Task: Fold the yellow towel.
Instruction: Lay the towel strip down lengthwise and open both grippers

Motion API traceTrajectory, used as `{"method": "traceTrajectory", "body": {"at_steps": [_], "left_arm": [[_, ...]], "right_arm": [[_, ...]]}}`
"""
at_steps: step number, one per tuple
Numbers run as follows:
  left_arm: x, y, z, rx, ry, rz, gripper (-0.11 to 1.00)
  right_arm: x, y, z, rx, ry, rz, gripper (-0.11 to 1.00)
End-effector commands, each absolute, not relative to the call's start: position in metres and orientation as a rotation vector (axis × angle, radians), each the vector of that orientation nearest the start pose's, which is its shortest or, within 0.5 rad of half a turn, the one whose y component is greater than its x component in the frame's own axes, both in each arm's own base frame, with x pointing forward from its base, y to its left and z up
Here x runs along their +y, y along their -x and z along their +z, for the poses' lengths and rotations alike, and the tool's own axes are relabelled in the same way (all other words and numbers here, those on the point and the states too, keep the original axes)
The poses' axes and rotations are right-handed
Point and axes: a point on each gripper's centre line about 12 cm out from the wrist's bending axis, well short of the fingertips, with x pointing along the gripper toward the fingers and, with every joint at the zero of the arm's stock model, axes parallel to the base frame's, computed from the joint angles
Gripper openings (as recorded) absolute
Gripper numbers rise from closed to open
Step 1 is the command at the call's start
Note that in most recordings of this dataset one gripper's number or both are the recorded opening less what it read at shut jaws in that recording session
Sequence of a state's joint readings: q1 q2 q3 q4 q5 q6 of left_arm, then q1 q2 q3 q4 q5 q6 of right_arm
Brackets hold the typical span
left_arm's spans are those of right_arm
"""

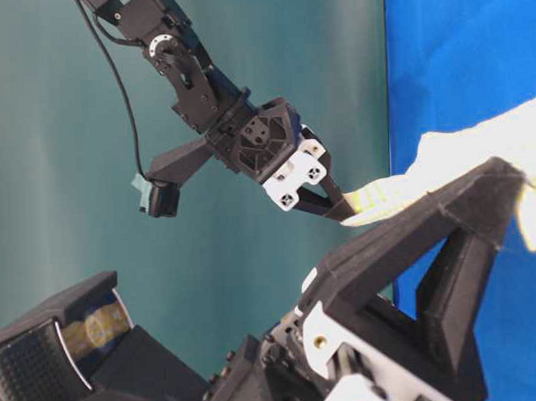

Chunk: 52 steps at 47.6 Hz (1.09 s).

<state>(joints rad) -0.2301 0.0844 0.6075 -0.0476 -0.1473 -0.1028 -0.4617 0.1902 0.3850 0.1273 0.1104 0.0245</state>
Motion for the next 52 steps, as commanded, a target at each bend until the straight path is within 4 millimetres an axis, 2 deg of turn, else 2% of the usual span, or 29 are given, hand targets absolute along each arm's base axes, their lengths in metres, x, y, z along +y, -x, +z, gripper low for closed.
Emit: {"method": "traceTrajectory", "body": {"at_steps": [1,20,23,27,31,36,40,42,52], "left_arm": [[-0.103,-0.405,0.185,0.514,0.08,-0.202,0.01],[-0.102,-0.401,0.179,0.575,0.076,-0.196,0.02],[-0.102,-0.4,0.178,0.584,0.075,-0.196,0.06],[-0.101,-0.399,0.178,0.595,0.073,-0.195,0.19],[-0.1,-0.396,0.178,0.612,0.066,-0.195,0.34],[-0.097,-0.389,0.181,0.652,0.061,-0.19,0.48],[-0.096,-0.384,0.187,0.664,0.06,-0.19,0.5],[-0.095,-0.382,0.189,0.664,0.057,-0.191,0.49],[-0.079,-0.377,0.204,0.638,0.07,-0.158,0.5]], "right_arm": [[-0.207,-0.416,0.189,0.589,-0.292,-0.483,0.03],[-0.201,-0.424,0.19,0.575,-0.282,-0.465,0.03],[-0.201,-0.424,0.19,0.576,-0.284,-0.465,0.03],[-0.2,-0.424,0.19,0.579,-0.291,-0.467,0.05],[-0.2,-0.423,0.189,0.588,-0.293,-0.466,0.19],[-0.199,-0.422,0.19,0.59,-0.29,-0.465,0.52],[-0.198,-0.42,0.19,0.595,-0.279,-0.459,0.74],[-0.197,-0.419,0.191,0.594,-0.275,-0.459,0.77],[-0.187,-0.406,0.203,0.58,-0.269,-0.45,0.7]]}}
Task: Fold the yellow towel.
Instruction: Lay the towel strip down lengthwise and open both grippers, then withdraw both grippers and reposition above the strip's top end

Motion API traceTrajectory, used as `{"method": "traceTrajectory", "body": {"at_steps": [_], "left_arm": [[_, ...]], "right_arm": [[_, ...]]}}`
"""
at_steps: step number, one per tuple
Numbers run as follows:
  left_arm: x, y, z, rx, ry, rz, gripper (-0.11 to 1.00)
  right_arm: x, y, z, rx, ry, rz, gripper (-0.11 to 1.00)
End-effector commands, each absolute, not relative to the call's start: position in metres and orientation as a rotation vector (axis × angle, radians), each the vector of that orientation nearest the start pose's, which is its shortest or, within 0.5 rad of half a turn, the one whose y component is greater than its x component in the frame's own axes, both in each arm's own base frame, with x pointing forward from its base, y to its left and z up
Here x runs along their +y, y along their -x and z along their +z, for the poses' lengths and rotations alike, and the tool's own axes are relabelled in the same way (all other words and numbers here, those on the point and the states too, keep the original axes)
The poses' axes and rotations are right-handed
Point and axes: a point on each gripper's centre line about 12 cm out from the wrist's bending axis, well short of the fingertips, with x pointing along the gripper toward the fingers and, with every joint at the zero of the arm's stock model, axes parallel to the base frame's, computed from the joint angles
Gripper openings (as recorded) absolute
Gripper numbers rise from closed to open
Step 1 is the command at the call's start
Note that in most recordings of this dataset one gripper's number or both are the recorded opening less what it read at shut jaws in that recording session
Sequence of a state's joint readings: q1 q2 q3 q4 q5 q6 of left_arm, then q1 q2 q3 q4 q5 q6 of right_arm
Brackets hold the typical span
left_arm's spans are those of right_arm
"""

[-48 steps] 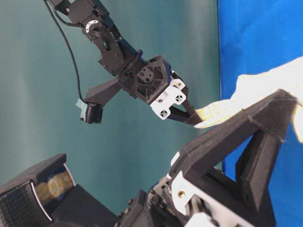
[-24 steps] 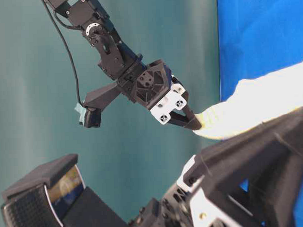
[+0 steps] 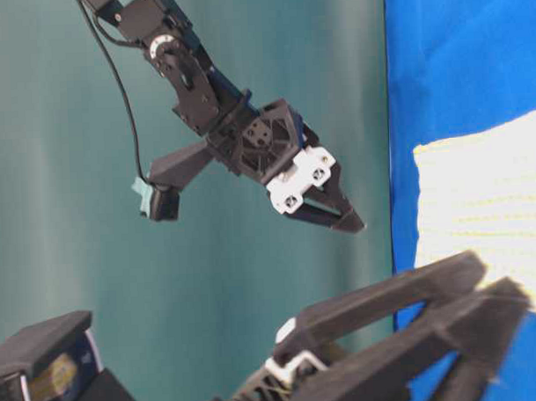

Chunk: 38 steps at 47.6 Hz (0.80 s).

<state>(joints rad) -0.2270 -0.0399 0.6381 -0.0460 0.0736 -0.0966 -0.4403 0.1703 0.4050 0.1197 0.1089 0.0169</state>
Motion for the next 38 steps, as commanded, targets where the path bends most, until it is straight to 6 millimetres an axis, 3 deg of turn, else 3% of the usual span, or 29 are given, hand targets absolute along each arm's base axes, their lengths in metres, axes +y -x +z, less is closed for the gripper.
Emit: {"method": "traceTrajectory", "body": {"at_steps": [1,11,24,32,38], "left_arm": [[-0.077,-0.376,0.204,0.637,0.071,-0.154,0.5],[-0.041,-0.364,0.218,0.595,0.095,-0.071,0.5],[0.003,-0.33,0.232,0.513,0.093,0.033,0.52],[0.018,-0.314,0.234,0.464,0.097,0.077,0.6],[0.024,-0.307,0.235,0.443,0.103,0.098,0.66]], "right_arm": [[-0.185,-0.404,0.205,0.577,-0.268,-0.449,0.7],[-0.157,-0.373,0.22,0.546,-0.251,-0.421,0.71],[-0.107,-0.332,0.231,0.448,-0.213,-0.344,0.71],[-0.086,-0.314,0.23,0.432,-0.213,-0.302,0.71],[-0.083,-0.31,0.23,0.429,-0.223,-0.299,0.71]]}}
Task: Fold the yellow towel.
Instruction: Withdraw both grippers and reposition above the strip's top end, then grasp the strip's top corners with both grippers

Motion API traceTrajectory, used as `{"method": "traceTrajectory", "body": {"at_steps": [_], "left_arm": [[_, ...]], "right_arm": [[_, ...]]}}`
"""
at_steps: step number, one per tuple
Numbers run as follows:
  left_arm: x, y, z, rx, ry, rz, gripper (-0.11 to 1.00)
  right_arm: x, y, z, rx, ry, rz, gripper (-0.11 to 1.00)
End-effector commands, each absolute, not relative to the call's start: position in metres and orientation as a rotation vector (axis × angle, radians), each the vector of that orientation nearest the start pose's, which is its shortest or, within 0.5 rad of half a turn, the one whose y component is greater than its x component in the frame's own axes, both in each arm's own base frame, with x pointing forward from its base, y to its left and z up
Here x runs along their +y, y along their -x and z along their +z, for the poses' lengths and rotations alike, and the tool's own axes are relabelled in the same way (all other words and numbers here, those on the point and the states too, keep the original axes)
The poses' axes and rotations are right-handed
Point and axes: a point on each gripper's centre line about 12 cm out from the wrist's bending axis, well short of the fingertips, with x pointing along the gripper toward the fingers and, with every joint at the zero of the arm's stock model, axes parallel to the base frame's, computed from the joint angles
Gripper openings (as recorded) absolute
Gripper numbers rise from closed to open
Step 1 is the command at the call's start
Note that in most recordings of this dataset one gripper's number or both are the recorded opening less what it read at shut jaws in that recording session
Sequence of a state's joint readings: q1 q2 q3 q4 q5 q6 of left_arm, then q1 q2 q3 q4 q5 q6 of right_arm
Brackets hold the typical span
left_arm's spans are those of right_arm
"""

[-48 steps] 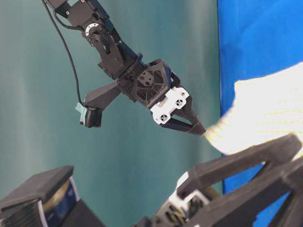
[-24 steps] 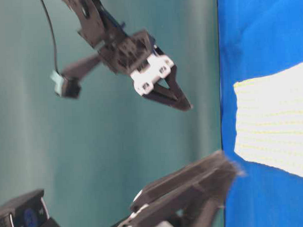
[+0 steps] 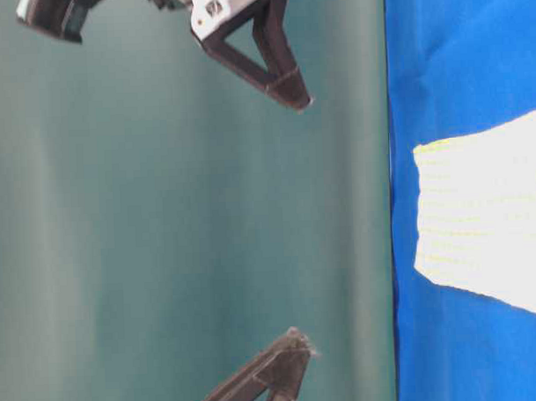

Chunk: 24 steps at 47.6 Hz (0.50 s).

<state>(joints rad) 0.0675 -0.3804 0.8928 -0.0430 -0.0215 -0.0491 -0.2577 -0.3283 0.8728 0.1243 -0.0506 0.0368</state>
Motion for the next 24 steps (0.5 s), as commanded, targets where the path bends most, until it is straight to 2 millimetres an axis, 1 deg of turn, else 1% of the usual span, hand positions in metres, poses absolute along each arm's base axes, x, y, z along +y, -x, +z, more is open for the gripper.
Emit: {"method": "traceTrajectory", "body": {"at_steps": [1,6,11,17,22,24], "left_arm": [[0.025,-0.307,0.235,0.441,0.104,0.101,0.67],[0.028,-0.309,0.233,0.445,0.102,0.108,0.67],[0.033,-0.313,0.229,0.452,0.103,0.125,0.67],[0.051,-0.319,0.22,0.432,0.11,0.177,0.7],[0.069,-0.324,0.208,0.429,0.106,0.225,0.72],[0.079,-0.326,0.201,0.433,0.096,0.25,0.73]], "right_arm": [[-0.083,-0.31,0.23,0.428,-0.224,-0.3,0.71],[-0.084,-0.313,0.229,0.429,-0.225,-0.302,0.71],[-0.09,-0.319,0.228,0.438,-0.229,-0.315,0.71],[-0.112,-0.327,0.222,0.46,-0.246,-0.37,0.71],[-0.13,-0.332,0.215,0.477,-0.258,-0.412,0.71],[-0.138,-0.334,0.212,0.483,-0.266,-0.431,0.71]]}}
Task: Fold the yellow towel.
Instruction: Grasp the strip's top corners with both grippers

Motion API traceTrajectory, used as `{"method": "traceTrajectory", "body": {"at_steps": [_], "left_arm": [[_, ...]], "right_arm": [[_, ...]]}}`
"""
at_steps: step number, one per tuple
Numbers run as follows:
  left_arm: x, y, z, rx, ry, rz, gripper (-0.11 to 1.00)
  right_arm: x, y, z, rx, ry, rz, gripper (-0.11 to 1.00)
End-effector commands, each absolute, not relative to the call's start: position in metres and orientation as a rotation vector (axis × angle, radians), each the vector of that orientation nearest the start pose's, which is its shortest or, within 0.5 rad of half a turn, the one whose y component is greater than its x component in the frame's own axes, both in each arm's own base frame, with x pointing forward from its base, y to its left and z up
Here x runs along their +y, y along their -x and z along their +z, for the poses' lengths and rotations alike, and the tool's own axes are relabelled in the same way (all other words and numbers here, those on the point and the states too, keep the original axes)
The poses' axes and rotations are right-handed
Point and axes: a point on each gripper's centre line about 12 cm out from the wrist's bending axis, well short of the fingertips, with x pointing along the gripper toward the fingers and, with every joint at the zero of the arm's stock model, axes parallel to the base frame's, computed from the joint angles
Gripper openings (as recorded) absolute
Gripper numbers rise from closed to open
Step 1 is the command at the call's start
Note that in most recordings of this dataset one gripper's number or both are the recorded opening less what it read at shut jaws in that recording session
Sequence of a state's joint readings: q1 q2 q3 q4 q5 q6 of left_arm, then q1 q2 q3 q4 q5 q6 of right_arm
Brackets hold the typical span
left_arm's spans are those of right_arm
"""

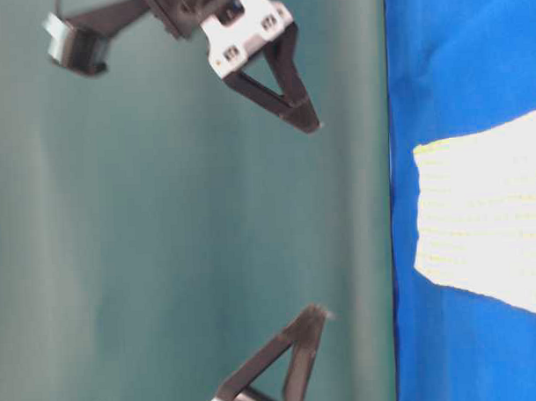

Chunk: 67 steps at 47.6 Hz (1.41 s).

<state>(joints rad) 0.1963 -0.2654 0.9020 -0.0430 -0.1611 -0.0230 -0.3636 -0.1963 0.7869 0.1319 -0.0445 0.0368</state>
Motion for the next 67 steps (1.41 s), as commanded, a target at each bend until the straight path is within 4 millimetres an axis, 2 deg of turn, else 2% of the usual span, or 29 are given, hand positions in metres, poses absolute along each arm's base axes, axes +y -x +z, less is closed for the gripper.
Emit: {"method": "traceTrajectory", "body": {"at_steps": [1,13,20,28,34,42,49,54,62,65,67], "left_arm": [[0.083,-0.327,0.199,0.435,0.09,0.258,0.74],[0.137,-0.336,0.17,0.448,0.073,0.387,0.81],[0.17,-0.339,0.153,0.469,0.095,0.462,0.81],[0.198,-0.342,0.134,0.496,0.115,0.519,0.81],[0.21,-0.346,0.119,0.508,0.124,0.541,0.81],[0.216,-0.355,0.098,0.542,0.133,0.54,0.81],[0.22,-0.352,0.088,0.567,0.146,0.55,0.76],[0.222,-0.349,0.085,0.583,0.153,0.556,0.62],[0.224,-0.35,0.082,0.594,0.154,0.557,0.22],[0.223,-0.351,0.082,0.594,0.153,0.556,0.1],[0.223,-0.351,0.082,0.592,0.152,0.555,0.05]], "right_arm": [[-0.142,-0.334,0.211,0.486,-0.267,-0.439,0.71],[-0.187,-0.345,0.179,0.551,-0.311,-0.537,0.76],[-0.206,-0.353,0.159,0.586,-0.33,-0.568,0.78],[-0.218,-0.362,0.14,0.617,-0.344,-0.583,0.78],[-0.223,-0.371,0.129,0.636,-0.356,-0.586,0.78],[-0.226,-0.374,0.114,0.656,-0.392,-0.6,0.78],[-0.226,-0.374,0.103,0.671,-0.423,-0.612,0.74],[-0.226,-0.374,0.096,0.679,-0.441,-0.62,0.61],[-0.226,-0.375,0.093,0.685,-0.442,-0.619,0.2],[-0.225,-0.375,0.093,0.685,-0.439,-0.617,0.11],[-0.225,-0.375,0.093,0.684,-0.441,-0.618,0.07]]}}
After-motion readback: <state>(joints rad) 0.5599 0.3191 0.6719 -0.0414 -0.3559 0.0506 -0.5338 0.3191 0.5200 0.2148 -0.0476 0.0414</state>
